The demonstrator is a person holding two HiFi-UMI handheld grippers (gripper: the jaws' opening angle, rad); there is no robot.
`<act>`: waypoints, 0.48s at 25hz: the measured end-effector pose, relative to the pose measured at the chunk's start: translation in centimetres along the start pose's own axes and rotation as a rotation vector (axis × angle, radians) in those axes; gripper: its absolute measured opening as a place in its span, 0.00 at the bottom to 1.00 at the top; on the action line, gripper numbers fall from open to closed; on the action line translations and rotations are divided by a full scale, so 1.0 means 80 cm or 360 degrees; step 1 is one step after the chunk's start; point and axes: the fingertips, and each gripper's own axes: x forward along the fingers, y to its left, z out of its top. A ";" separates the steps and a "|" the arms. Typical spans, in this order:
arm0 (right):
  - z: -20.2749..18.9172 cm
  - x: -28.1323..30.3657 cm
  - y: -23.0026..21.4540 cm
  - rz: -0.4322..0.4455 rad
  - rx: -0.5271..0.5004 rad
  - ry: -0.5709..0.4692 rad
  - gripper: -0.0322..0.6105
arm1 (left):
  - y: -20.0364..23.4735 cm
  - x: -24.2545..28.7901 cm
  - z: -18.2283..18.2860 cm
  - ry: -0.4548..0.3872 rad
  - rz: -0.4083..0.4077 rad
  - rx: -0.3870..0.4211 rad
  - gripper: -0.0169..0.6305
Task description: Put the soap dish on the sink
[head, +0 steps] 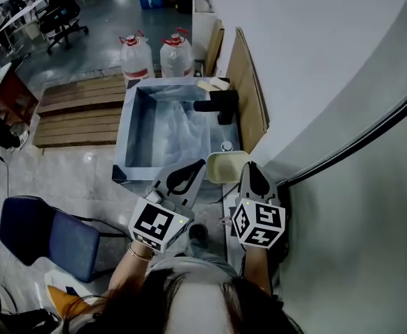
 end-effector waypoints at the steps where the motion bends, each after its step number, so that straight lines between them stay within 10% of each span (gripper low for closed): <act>1: -0.003 0.006 -0.001 0.0004 -0.0003 0.0009 0.10 | 0.003 0.003 -0.001 0.0000 0.0002 -0.0006 0.04; 12: -0.035 0.056 -0.009 0.0053 -0.0064 0.0117 0.10 | 0.021 0.032 -0.013 0.0017 0.0020 -0.0048 0.04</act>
